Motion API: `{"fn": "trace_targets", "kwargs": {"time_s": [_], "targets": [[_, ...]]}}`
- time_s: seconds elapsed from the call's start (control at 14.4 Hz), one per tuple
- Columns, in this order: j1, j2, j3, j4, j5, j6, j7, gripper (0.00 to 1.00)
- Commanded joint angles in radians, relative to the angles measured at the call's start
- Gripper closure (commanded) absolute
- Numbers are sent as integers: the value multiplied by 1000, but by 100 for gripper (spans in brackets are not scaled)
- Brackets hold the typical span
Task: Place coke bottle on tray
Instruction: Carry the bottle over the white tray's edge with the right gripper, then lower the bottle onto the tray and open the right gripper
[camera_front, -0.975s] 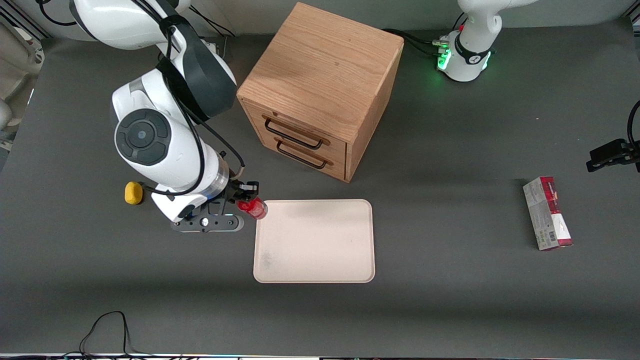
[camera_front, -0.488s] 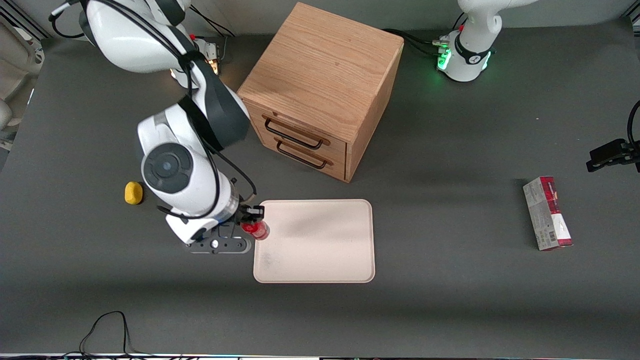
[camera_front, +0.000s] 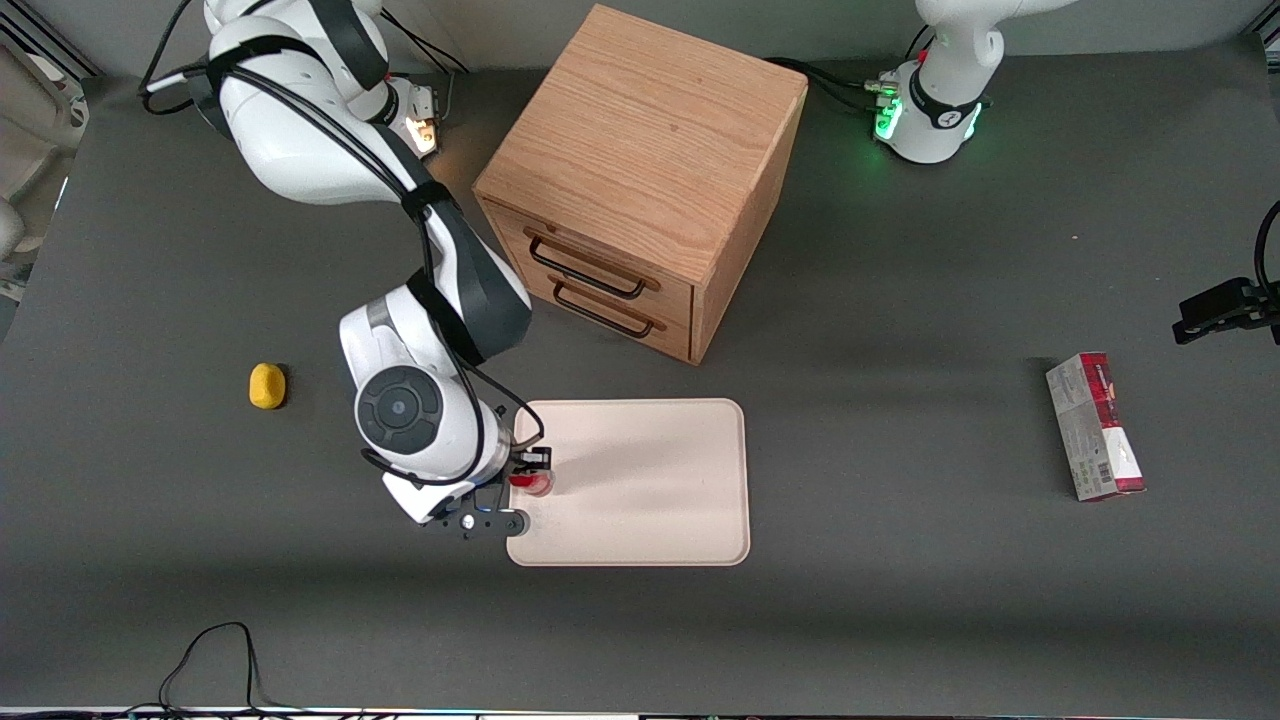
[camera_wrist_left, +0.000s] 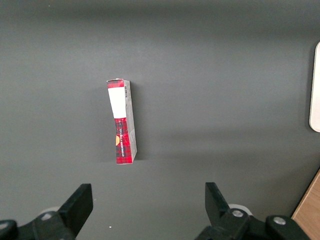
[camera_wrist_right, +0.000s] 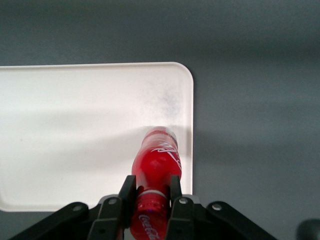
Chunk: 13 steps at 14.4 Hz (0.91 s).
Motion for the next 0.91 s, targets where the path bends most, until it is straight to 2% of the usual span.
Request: {"fn": "trace_targets", "kwargs": {"time_s": [0.0, 0.63, 0.7, 0.77, 0.84], "targets": [[-2, 33, 1, 38, -23, 34, 9, 100], [-3, 51, -2, 19, -26, 78, 23, 100], [-3, 53, -2, 19, -26, 78, 26, 77], [-3, 54, -2, 18, -29, 78, 26, 34], [-3, 54, -2, 16, -29, 78, 26, 1]]}}
